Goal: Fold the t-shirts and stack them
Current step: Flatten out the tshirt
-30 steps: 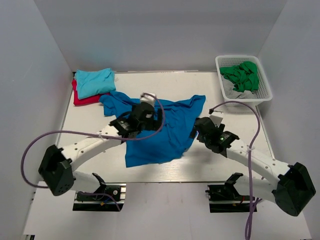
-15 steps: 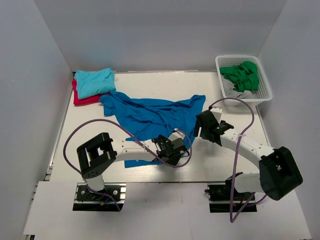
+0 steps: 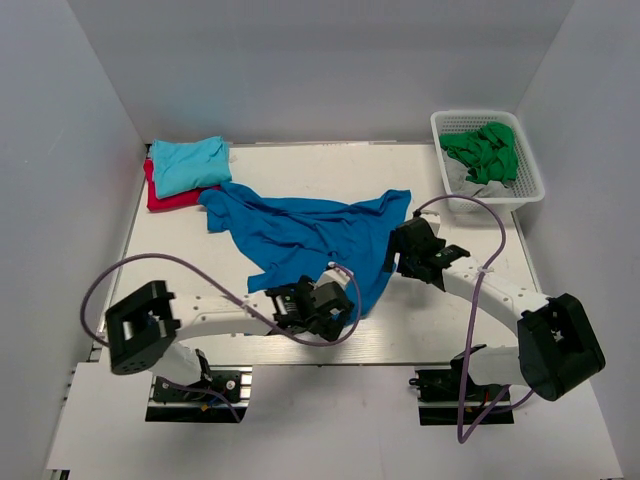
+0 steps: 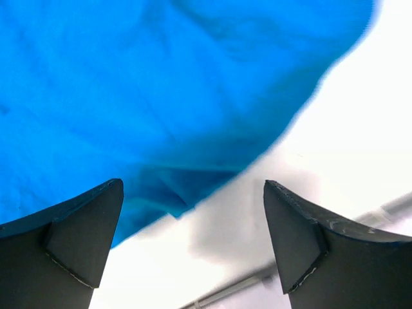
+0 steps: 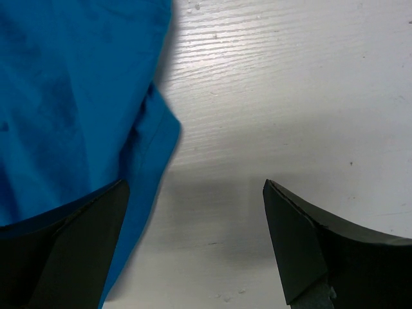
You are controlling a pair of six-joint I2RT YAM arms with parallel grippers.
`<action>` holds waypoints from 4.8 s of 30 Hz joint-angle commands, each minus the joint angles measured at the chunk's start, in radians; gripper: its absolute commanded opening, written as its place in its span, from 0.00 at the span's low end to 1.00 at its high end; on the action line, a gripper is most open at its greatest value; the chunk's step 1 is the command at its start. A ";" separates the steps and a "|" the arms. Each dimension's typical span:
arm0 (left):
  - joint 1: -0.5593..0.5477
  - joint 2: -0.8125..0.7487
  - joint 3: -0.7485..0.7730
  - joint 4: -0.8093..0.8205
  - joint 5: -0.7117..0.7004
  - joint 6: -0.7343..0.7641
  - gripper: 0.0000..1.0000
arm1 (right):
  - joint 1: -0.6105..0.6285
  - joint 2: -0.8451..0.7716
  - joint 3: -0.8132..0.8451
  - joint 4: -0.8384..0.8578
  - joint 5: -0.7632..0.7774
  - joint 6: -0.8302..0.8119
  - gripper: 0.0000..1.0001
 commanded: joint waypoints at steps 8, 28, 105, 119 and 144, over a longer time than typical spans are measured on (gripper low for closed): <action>-0.007 -0.091 -0.069 0.132 0.128 0.133 1.00 | -0.007 -0.031 -0.019 0.047 -0.056 -0.022 0.90; -0.007 0.151 -0.075 0.075 -0.023 0.023 0.49 | -0.040 0.110 0.001 0.136 -0.163 -0.128 0.90; 0.002 -0.458 1.043 -0.169 -0.155 0.297 0.00 | -0.035 -0.287 1.051 -0.023 -0.125 -0.474 0.00; 0.289 -0.124 0.555 0.482 -0.744 0.571 0.00 | -0.066 0.173 0.759 0.387 0.231 -0.462 0.00; 0.867 0.745 1.313 0.160 -0.165 0.319 1.00 | -0.158 0.916 1.285 0.427 -0.002 -0.511 0.90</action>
